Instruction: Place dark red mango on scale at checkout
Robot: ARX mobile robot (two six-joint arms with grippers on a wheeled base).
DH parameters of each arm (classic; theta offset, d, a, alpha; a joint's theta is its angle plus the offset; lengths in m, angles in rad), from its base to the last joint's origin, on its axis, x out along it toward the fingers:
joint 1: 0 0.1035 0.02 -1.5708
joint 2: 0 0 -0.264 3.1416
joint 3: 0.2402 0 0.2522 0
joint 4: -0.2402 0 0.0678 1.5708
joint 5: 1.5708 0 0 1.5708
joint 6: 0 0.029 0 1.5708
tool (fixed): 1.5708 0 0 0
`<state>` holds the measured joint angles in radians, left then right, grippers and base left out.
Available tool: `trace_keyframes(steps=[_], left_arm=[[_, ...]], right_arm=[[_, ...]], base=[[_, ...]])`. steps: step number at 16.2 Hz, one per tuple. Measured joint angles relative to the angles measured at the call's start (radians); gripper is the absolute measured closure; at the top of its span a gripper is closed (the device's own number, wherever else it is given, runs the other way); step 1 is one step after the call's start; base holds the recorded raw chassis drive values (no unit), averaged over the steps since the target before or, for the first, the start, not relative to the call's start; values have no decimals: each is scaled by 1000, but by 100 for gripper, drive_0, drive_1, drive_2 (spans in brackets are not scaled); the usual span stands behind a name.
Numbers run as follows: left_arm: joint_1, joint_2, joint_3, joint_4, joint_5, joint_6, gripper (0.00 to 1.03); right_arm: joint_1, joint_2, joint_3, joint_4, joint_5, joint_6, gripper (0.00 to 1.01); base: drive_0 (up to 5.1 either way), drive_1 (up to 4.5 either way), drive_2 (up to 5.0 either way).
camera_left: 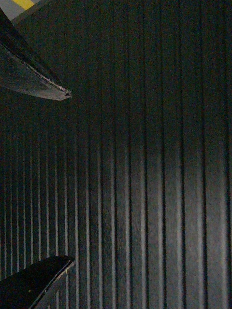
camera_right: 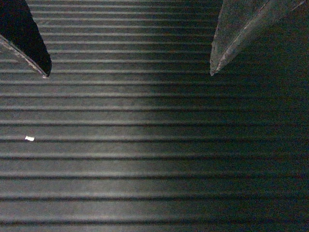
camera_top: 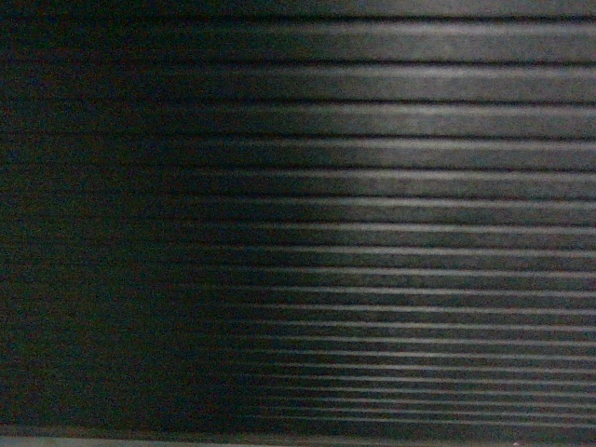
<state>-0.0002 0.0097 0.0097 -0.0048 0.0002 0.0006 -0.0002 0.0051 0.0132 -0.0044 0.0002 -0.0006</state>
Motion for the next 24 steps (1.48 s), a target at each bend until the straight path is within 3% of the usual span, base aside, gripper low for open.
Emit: trace_keyframes(steps=[24], left_arm=[[0, 0, 1, 8, 1, 0, 5]], right_arm=[[0, 0, 0, 8, 0, 0, 3]], base=[[0, 0, 0]])
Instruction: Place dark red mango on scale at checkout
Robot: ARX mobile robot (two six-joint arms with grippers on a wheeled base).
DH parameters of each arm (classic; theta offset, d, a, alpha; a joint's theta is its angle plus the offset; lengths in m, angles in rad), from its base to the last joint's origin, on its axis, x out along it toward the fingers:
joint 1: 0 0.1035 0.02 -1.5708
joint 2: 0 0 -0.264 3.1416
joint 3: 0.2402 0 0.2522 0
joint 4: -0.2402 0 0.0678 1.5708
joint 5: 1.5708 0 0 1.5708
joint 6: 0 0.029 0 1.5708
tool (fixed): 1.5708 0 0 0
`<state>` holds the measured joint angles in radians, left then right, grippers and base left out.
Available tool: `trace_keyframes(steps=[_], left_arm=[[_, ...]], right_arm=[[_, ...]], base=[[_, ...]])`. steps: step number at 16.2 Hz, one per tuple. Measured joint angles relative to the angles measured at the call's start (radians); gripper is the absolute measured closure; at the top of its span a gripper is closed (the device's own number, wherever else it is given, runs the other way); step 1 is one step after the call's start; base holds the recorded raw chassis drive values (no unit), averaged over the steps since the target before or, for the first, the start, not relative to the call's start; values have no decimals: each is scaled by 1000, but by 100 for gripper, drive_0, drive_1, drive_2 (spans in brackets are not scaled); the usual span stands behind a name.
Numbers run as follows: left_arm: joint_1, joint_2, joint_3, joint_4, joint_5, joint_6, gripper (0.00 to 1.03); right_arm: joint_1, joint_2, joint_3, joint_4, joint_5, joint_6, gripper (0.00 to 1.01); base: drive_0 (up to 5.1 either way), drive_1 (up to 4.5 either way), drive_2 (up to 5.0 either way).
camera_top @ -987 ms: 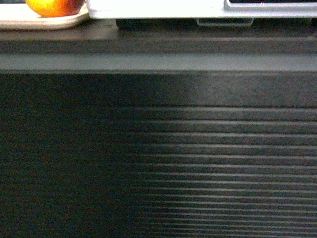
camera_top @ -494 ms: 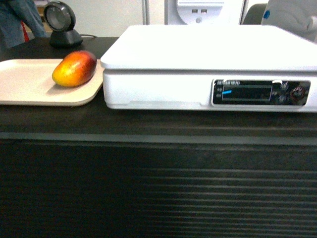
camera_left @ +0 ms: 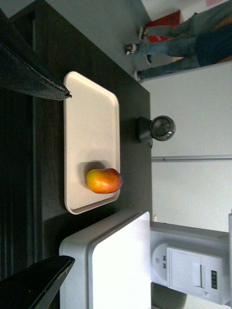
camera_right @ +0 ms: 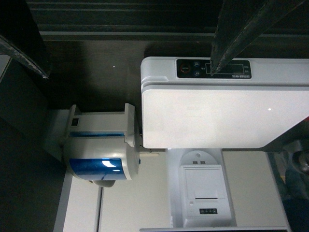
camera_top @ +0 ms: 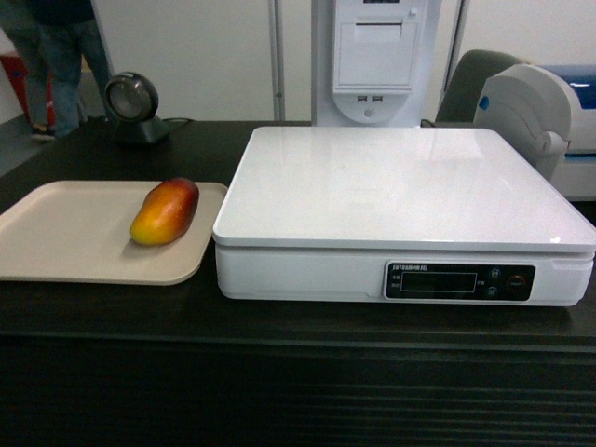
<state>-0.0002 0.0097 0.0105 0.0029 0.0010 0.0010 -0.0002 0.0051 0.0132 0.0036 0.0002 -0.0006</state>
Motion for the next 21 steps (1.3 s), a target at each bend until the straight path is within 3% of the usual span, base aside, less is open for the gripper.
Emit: trace_keyframes(steps=[18, 19, 20, 21], left_arm=[[0, 0, 0, -6, -1, 0, 5], [-40, 26, 15, -63, -92, 0, 5], [-105, 117, 37, -30, -177, 0, 5], [-159, 185, 89, -5, -209, 0, 5]], right_arm=[[0, 0, 0, -7, 0, 0, 3], [0, 0, 0, -7, 0, 0, 3], [0, 0, 0, -7, 0, 0, 3], [0, 0, 0, -7, 0, 0, 3]], base=[[0, 0, 0], [0, 0, 0], [0, 0, 0], [0, 0, 0]])
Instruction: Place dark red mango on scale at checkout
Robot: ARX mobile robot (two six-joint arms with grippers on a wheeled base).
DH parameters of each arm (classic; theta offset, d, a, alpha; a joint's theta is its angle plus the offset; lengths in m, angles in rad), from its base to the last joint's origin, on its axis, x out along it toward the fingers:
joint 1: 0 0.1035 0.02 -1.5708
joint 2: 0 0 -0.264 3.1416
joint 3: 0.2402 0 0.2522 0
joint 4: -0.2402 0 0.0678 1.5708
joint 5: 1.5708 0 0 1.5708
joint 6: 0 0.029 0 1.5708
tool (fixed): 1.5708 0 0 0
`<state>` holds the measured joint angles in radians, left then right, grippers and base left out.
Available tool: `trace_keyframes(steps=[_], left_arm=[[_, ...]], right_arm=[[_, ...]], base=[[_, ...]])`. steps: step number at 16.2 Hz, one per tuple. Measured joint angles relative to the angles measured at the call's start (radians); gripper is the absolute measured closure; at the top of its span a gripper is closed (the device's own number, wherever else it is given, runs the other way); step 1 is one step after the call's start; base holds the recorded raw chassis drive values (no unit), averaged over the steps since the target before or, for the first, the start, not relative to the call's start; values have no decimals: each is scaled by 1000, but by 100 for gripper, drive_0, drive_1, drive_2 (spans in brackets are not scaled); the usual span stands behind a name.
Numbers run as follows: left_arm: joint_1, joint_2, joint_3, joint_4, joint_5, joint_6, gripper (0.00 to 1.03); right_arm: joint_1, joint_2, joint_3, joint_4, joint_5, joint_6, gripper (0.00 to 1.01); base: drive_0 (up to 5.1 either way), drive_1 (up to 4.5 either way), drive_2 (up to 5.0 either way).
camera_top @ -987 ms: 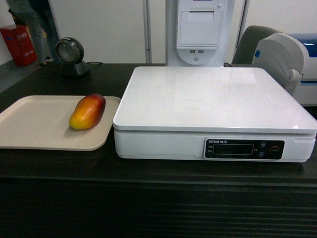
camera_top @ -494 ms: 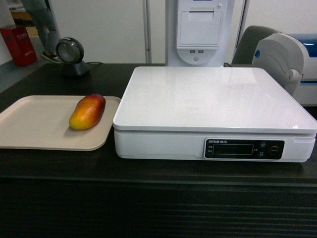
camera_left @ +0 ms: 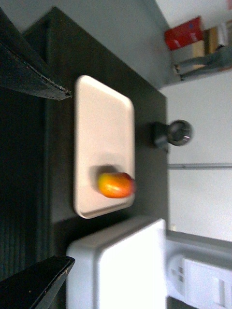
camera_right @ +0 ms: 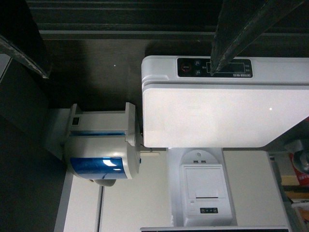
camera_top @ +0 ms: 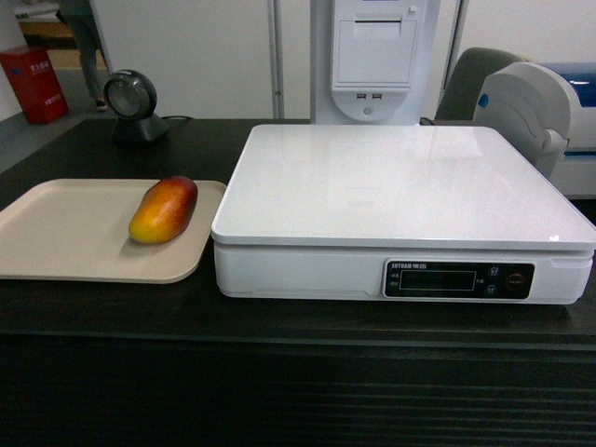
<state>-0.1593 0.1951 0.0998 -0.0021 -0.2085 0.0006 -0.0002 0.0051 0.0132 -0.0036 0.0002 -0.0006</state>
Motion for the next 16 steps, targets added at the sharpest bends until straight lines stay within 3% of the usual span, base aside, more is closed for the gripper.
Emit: trace_keyframes(steps=[1, 2, 3, 5, 7, 8, 12, 16], left_arm=[[-3, 87, 61, 112, 22, 2, 5], [27, 182, 109, 196, 58, 7, 5], [35, 246, 100, 215, 106, 11, 5], [139, 457, 122, 345, 251, 34, 5], [132, 701, 210, 466, 354, 35, 5], [136, 879, 342, 545, 371, 35, 5], [135, 1096, 529, 535, 389, 38, 5], [134, 1210, 594, 506, 402, 38, 5]], right_arm=[[0, 0, 0, 0, 0, 0, 3], [0, 0, 0, 0, 0, 0, 3], [0, 0, 0, -1, 0, 0, 3], [0, 0, 0, 0, 0, 0, 3], [0, 0, 0, 0, 0, 0, 3], [0, 0, 0, 0, 0, 0, 3], [0, 0, 0, 0, 0, 0, 3], [0, 0, 0, 0, 0, 0, 3]], base=[[0, 0, 0], [0, 0, 0], [0, 0, 0], [0, 0, 0], [0, 0, 0], [0, 0, 0], [0, 0, 0], [0, 0, 0]])
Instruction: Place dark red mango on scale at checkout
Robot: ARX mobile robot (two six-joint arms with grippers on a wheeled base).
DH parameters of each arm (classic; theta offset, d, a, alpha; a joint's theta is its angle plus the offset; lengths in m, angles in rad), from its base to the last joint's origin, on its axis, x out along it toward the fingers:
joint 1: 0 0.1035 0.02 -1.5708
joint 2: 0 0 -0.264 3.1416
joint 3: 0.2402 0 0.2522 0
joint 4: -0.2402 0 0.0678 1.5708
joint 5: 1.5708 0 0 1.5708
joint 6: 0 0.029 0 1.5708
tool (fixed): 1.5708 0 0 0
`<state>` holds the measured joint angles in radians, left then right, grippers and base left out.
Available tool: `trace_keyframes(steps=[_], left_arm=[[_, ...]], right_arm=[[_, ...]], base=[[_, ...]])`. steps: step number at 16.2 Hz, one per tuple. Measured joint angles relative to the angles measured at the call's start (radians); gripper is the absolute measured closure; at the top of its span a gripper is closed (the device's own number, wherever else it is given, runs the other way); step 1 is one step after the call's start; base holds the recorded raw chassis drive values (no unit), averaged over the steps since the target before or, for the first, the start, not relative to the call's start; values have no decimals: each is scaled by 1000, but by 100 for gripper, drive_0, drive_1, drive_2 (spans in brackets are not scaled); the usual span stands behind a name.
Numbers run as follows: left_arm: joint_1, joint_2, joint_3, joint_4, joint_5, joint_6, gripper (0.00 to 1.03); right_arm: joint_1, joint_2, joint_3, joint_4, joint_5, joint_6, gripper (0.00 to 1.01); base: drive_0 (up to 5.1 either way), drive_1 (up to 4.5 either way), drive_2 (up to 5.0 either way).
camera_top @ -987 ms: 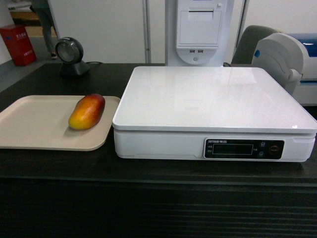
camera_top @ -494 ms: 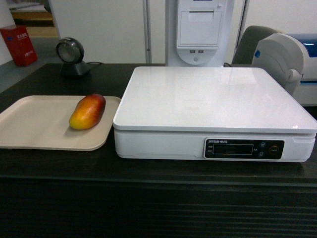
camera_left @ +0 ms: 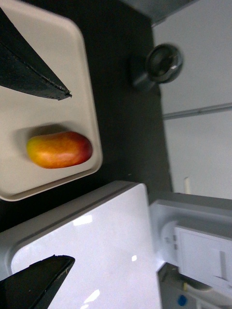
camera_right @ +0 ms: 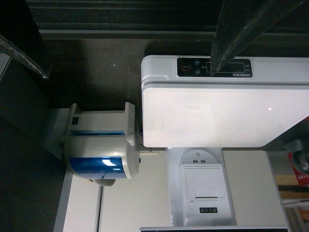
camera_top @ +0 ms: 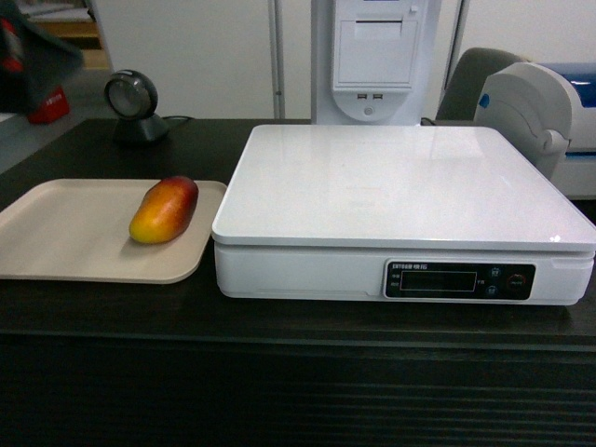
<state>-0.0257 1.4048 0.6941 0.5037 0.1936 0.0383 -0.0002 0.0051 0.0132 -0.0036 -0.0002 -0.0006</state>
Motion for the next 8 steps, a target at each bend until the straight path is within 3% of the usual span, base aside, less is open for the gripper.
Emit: trace_keyframes(steps=[1, 2, 4, 5, 8], left_arm=[[0, 53, 29, -23, 6, 0, 5], [6, 228, 154, -85, 18, -4, 5], [33, 616, 601, -345, 56, -8, 5], [33, 693, 703, -428, 62, -8, 5], [30, 777, 840, -520, 55, -8, 5]], right_arm=[[0, 0, 0, 0, 0, 0, 3], [0, 0, 0, 0, 0, 0, 3], [0, 0, 0, 0, 0, 0, 3], [0, 0, 0, 0, 0, 0, 3], [0, 0, 0, 0, 0, 0, 3]], base=[[0, 0, 0], [0, 0, 0], [0, 0, 0], [0, 0, 0], [0, 0, 0]])
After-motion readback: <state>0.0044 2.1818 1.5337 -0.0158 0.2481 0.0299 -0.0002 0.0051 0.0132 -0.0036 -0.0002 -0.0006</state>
